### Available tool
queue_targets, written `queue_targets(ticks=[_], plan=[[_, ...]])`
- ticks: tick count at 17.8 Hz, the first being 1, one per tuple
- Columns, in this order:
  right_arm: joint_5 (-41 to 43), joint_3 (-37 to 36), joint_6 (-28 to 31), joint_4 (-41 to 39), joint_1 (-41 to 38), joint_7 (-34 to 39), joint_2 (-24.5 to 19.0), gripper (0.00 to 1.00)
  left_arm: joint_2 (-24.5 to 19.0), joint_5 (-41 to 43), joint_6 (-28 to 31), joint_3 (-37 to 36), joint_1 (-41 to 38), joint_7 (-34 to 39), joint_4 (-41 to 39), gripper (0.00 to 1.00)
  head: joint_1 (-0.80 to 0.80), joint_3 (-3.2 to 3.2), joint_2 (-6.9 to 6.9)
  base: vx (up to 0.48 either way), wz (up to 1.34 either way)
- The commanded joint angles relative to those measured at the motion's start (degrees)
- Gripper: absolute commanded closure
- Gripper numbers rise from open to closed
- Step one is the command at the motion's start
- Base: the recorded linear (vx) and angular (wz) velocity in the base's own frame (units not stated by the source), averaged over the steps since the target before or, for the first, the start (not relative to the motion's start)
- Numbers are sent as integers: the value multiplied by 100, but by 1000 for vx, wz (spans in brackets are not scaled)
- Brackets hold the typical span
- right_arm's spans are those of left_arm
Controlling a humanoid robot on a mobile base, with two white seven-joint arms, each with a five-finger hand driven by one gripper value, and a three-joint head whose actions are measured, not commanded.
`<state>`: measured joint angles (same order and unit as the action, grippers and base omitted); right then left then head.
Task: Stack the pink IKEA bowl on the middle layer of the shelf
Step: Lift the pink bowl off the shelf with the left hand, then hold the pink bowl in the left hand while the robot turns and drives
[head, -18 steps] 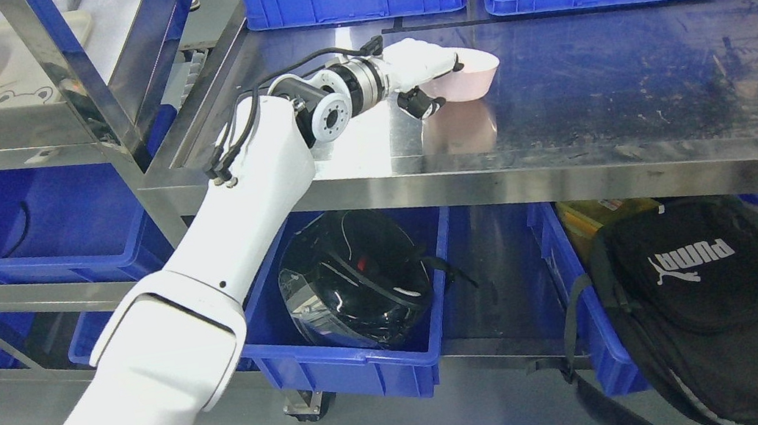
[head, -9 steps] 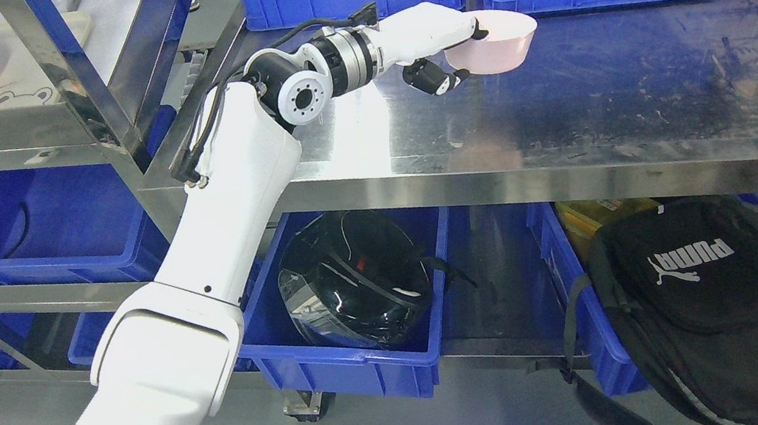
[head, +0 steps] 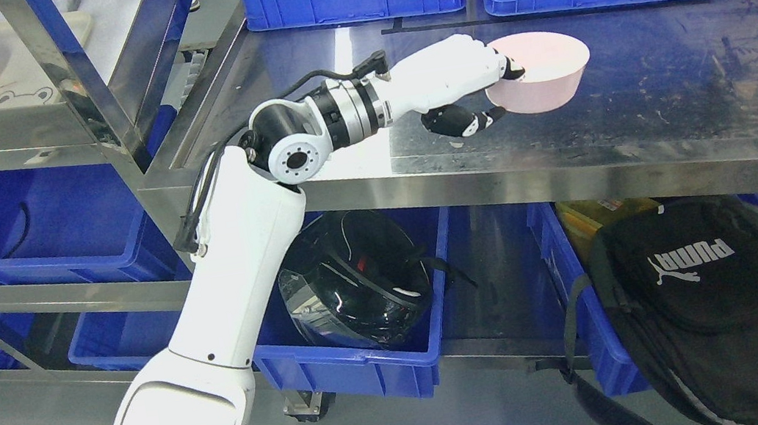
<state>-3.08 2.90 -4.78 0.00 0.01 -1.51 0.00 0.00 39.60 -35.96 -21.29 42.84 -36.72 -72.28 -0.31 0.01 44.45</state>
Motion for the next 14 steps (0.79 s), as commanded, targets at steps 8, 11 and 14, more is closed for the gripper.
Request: queue_targets(ticks=[8,11,14], plan=[[0,0,4,-100,-132,2,100,0,-100,-23,-34,539,-892,-55,-1517,97,0,0,0,1,13],[0,0,4,-100,-132,2,100,0,-100,-23,-25,556,-901,-81,-1526,96,0,0,0,4,23],[0,0,4,-100,-132,2,100,0,-100,-31,-25,626,-927,-160,-1596,96,0,0,0,4,43]])
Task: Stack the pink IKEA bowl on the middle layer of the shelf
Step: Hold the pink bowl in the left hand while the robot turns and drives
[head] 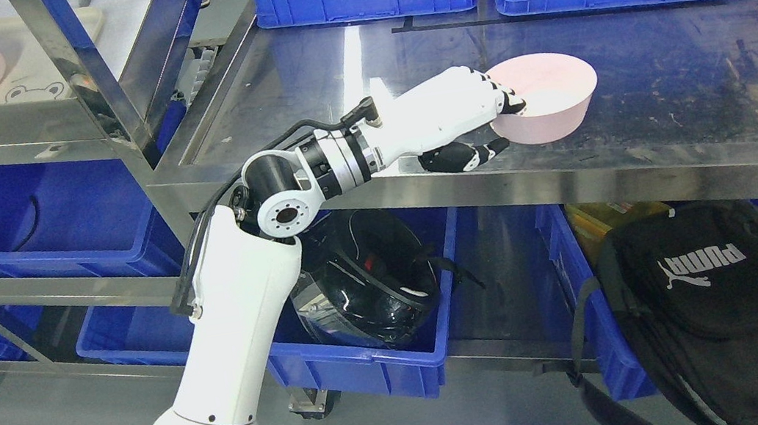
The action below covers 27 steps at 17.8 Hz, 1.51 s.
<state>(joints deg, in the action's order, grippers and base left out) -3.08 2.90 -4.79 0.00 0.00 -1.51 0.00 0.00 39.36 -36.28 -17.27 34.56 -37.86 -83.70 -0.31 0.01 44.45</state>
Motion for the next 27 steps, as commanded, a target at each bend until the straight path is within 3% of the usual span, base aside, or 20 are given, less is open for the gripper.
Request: queue_targets(ticks=[1,6,19,27], plan=[[0,0,4,-100,-132,1,100,0,-100,-7,7,250,-143,-63,-472,96,0,0,0,4,74],[0,0,4,-100,-132,1,100,0,-100,-16,-2,295,-310,-177,-533,96,0,0,0,1,611],[0,0,4,-100,-132,1,100,0,-100,-16,-2,224,-345,-195,-542,96,0,0,2,-3,1354],[0,0,4,-100,-132,1,100,0,-100,-7,-10,128,-380,-195,-533,95,0,0,2,131,407]])
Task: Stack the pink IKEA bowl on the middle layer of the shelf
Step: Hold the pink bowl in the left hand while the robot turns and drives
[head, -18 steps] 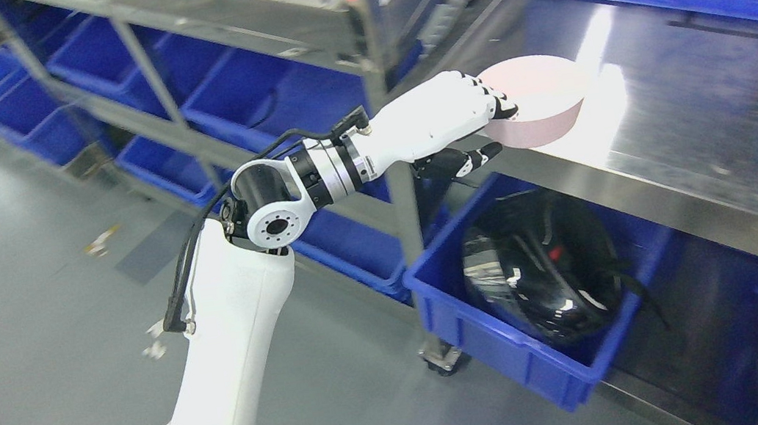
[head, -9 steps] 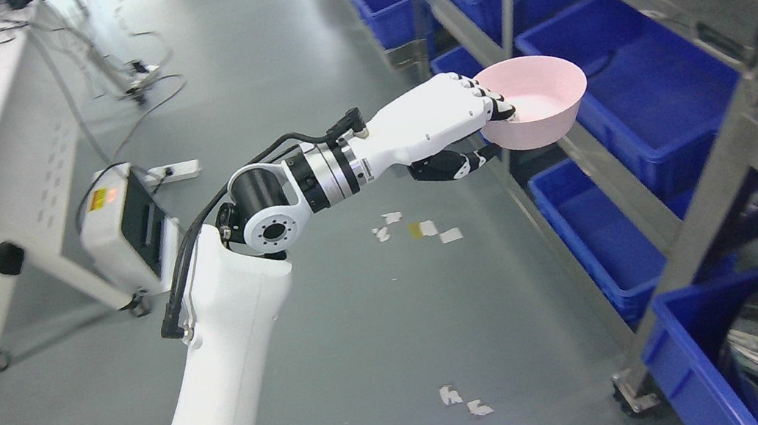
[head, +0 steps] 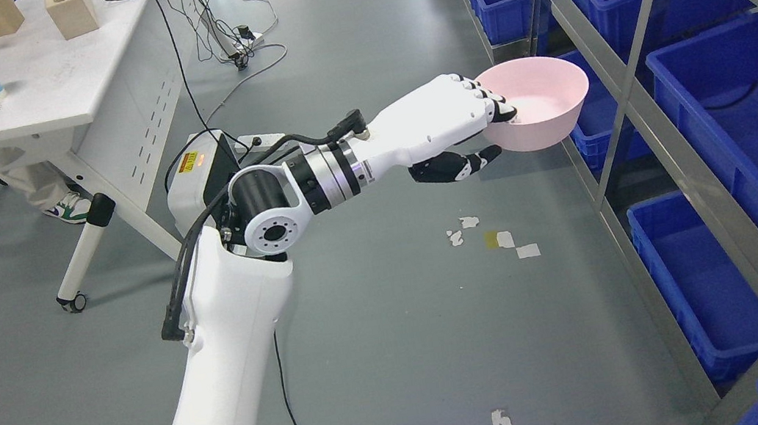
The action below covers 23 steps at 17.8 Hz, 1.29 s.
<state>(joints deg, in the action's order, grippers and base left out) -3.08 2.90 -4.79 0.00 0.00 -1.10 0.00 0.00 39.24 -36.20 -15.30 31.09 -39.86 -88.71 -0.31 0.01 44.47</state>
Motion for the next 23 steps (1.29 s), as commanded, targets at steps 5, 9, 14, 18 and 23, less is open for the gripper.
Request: queue_targets(ticks=[5,9,14,18,23], plan=[[0,0,4,-100,-132,-39,100,0,-100,5,-19,-201,-77,4,-32,95,0,0,0,234,-10],[0,0,4,-100,-132,-39,100,0,-100,14,-19,-219,-77,4,-32,95,0,0,0,262,-9],[0,0,4,-100,-132,-39,100,0,-100,5,-19,-192,-95,13,-32,95,0,0,0,288,28],[0,0,4,-100,-132,-39,100,0,-100,-4,-37,-298,-95,13,-32,95,0,0,0,260,81],[0,0,4,-100,-132,-39,100,0,-100,-4,-37,-377,-95,13,-41,95,0,0,0,143,108]])
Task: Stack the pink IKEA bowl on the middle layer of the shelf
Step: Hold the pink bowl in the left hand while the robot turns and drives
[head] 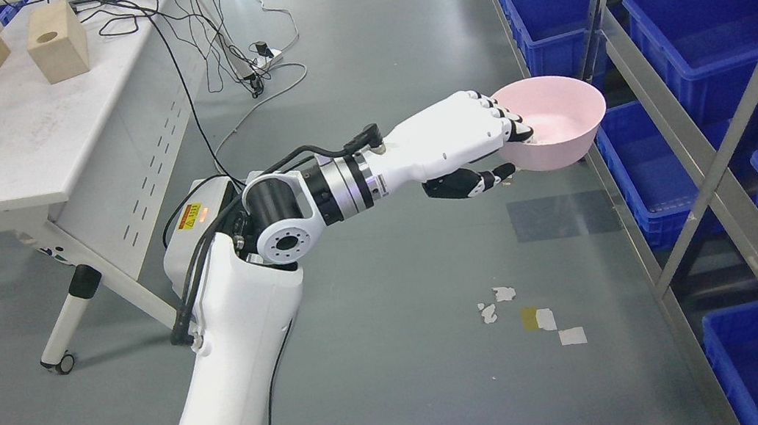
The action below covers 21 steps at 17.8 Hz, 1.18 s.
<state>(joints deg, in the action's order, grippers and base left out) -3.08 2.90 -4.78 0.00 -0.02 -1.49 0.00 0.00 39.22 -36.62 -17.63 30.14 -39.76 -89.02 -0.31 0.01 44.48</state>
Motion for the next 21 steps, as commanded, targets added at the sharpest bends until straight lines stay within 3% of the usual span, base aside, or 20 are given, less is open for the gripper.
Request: queue_targets(ticks=[1,21], plan=[[0,0,4,-100,-130,0,100,0,-100,6,6,-153,1,3,-11,95,0,0,0,98,120],[0,0,4,-100,-130,0,100,0,-100,-11,-3,-153,27,38,-2,95,0,0,0,226,61]])
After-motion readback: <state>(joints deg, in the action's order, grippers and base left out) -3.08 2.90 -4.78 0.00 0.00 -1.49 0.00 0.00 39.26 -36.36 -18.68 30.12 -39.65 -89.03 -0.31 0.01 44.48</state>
